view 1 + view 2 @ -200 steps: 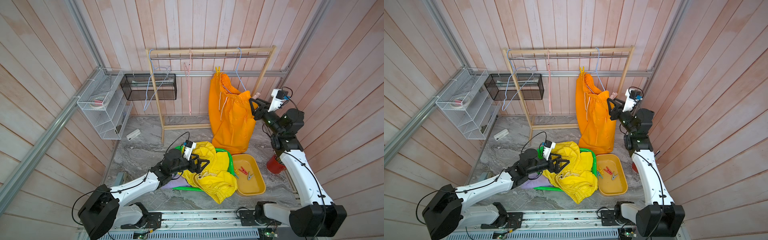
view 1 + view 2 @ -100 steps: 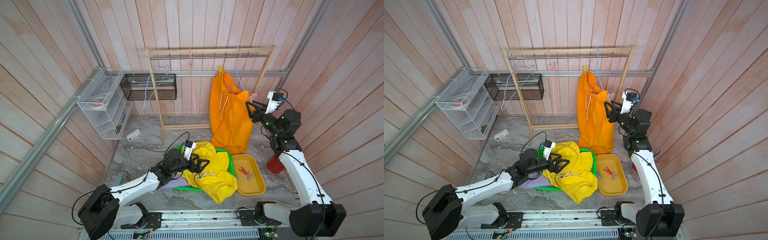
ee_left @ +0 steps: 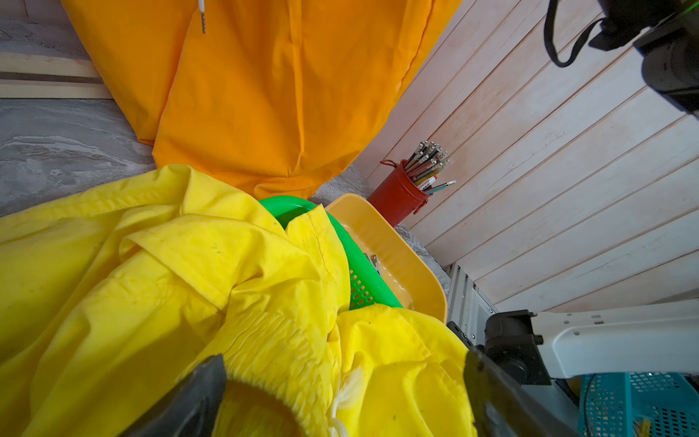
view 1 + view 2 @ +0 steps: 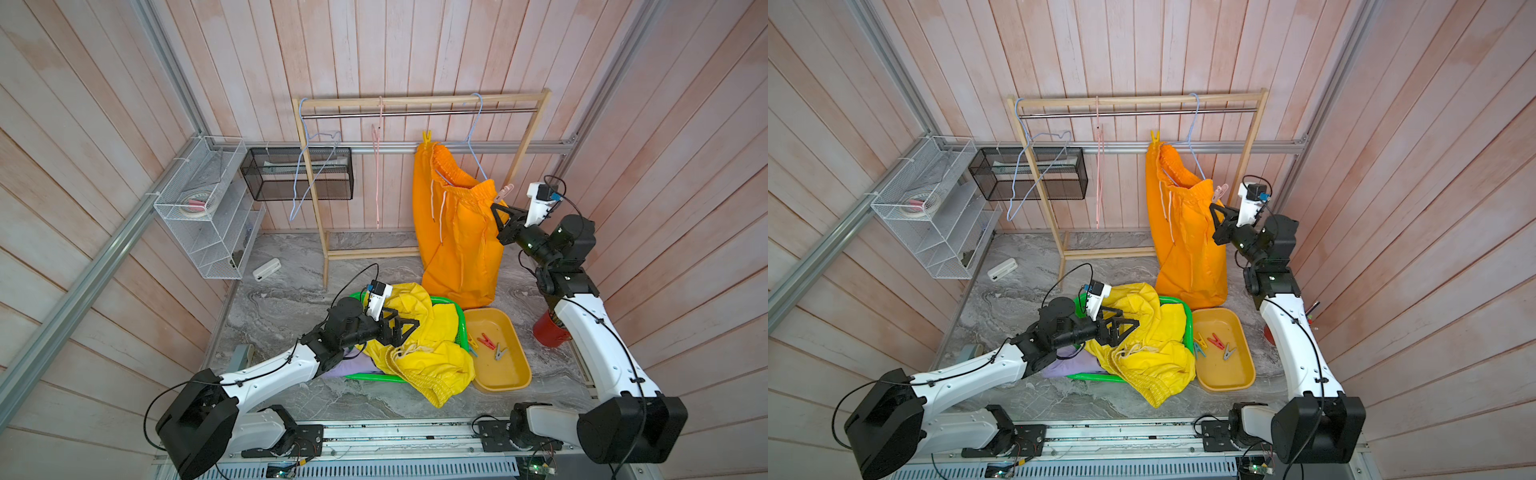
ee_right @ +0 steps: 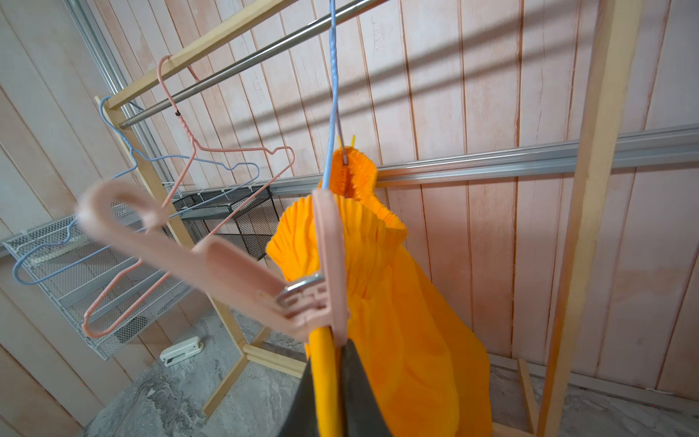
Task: Remove the clothespins securing shorts to the hanger
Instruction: Pick up the hanger from the clothesline.
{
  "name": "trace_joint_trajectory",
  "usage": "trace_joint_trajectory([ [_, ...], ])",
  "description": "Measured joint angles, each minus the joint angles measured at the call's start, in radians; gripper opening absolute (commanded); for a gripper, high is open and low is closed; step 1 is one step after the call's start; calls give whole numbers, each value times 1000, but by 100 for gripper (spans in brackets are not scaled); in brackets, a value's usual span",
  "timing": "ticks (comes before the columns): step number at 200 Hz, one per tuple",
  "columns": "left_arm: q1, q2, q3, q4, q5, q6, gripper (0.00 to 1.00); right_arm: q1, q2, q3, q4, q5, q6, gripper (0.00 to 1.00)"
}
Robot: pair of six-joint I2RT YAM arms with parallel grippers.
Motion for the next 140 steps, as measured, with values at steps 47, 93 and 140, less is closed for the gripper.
trace_joint_trajectory([
  [47,0,0,0,0,0,0,100,11,16,36,-2,-15,-1,0],
  [93,0,0,0,0,0,-3,100,14,37,42,41,-2,23,0],
  [140,0,0,0,-2,-4,-12,100,18,38,42,129,38,60,0],
])
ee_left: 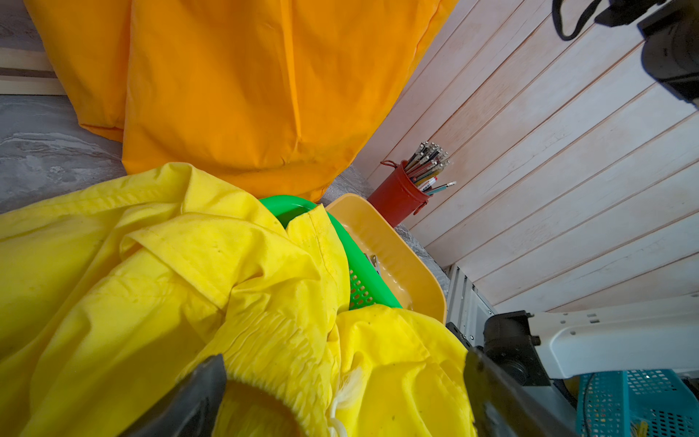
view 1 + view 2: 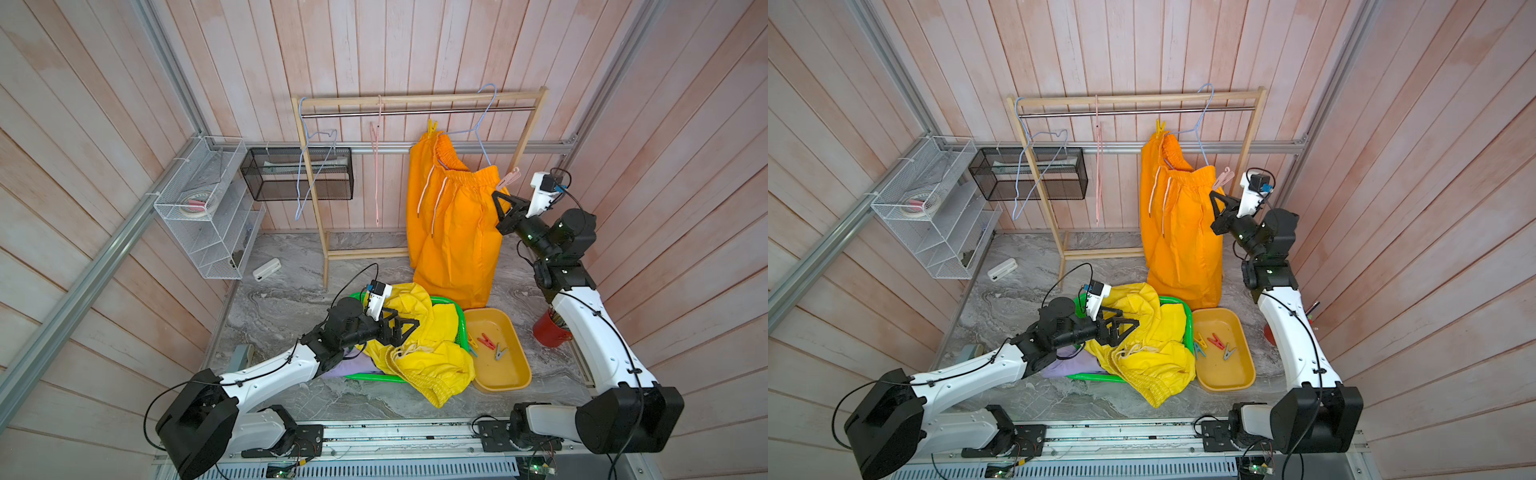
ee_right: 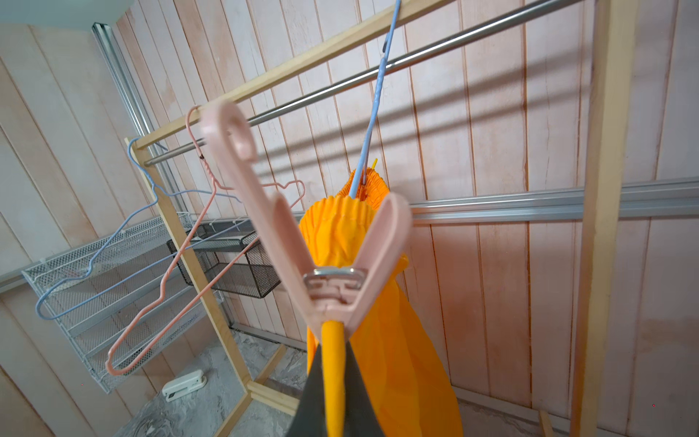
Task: Remove the clothespins securing shorts to the hanger
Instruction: Pick up the hanger from the clothesline.
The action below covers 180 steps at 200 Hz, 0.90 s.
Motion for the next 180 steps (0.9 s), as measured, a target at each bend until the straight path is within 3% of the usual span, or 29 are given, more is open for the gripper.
trace_joint_trajectory([
  [121,0,-23,0,-16,-16,-7,100,43,-138,-3,13,35,11,0],
  [180,0,-79,0,-44,-20,-8,100,54,-258,-101,-11,38,15,0],
])
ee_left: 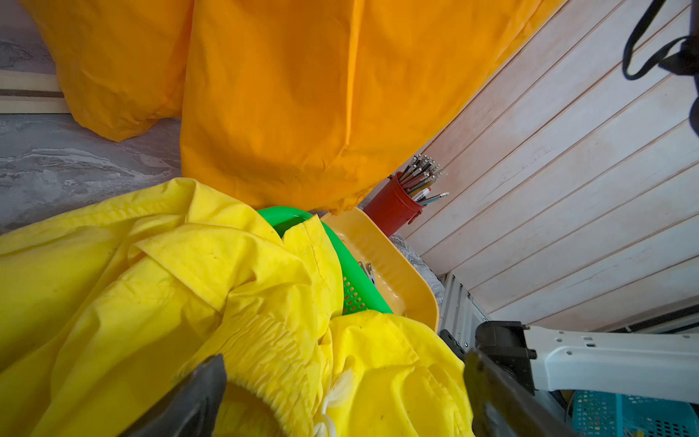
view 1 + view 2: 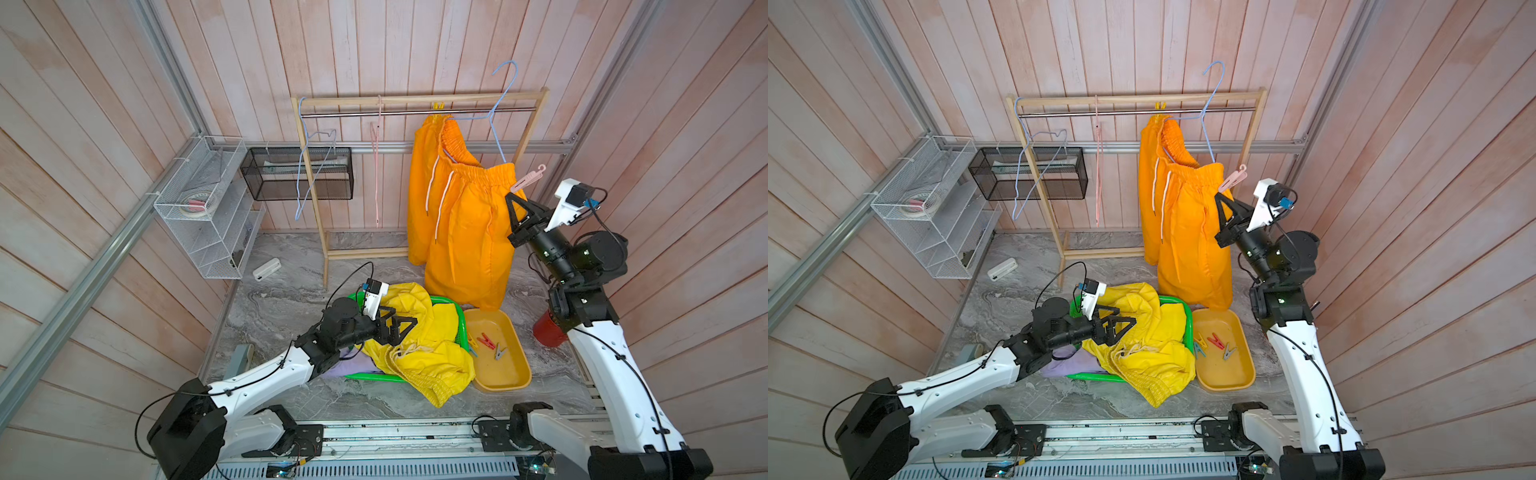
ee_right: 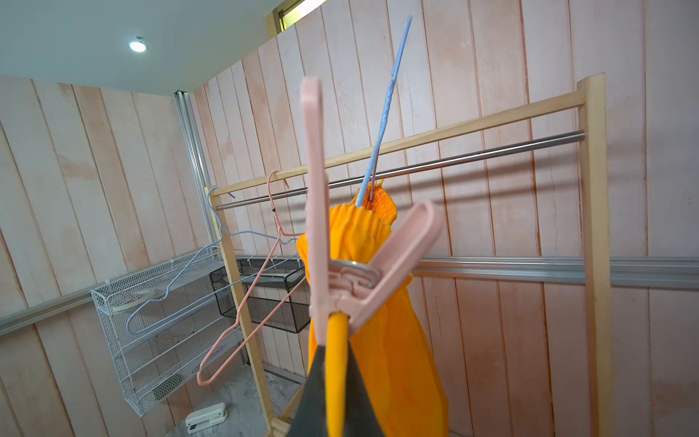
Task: Remove the clothespins securing shorts to the hanger
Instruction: Pick up the hanger from the clothesline.
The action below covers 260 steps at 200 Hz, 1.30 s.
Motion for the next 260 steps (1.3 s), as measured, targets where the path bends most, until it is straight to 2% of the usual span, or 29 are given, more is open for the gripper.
trace_joint_trajectory([
  [67,0,-93,-8,-7,-8,-33,100,23,-30,-109,-55,-3,9,0],
  [130,0,-139,-17,-63,-50,-51,100,49,-167,-132,-178,-35,23,0],
  [178,0,-144,-17,-99,-82,-51,100,50,-265,-69,-253,-64,31,0],
  [222,0,-148,-17,-121,-91,-51,100,50,-275,23,-275,-114,61,0],
  [260,0,-193,-17,-145,-113,-51,100,50,-267,55,-219,-189,138,0],
])
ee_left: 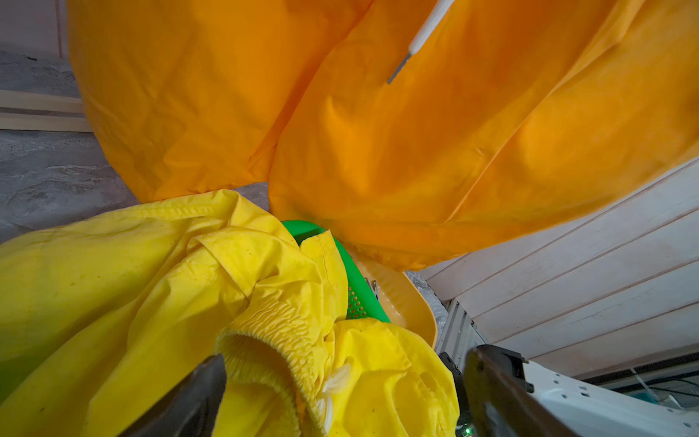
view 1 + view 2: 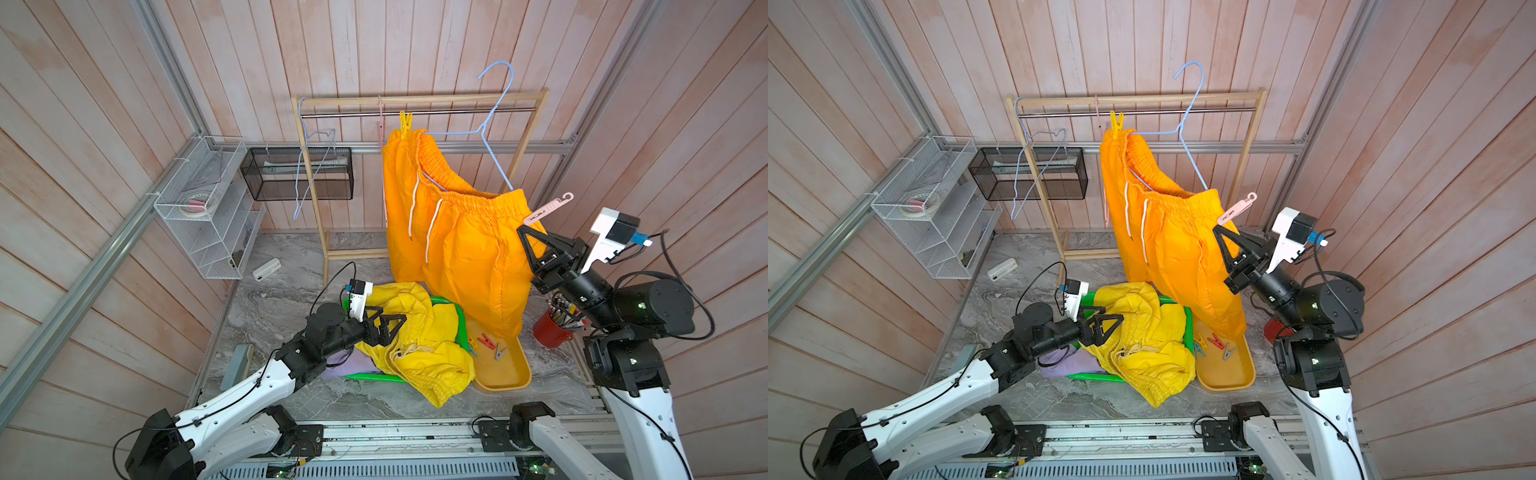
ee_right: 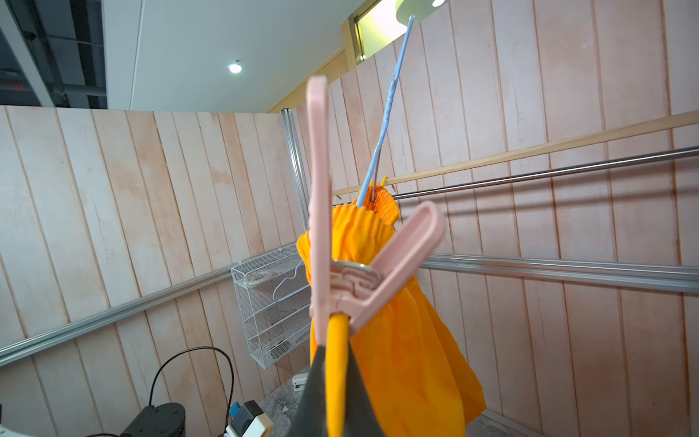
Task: Remove the clothespins securing shorts to the hanger
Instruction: Pick up the hanger from the clothesline.
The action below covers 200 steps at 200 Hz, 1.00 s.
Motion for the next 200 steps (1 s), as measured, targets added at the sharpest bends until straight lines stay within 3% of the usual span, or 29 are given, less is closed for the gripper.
trace_joint_trajectory([
  [63,5,-63,11,-52,-41,0,100,2,57,50,81,-103,90,0],
  [98,51,-94,13,-85,-44,-21,100,10,64,50,118,-184,109,0],
  [138,82,-131,13,-89,-43,-43,100,23,21,-35,183,-238,120,0],
  [200,83,-133,13,-105,-21,-49,100,212,-15,-263,196,-210,39,0],
])
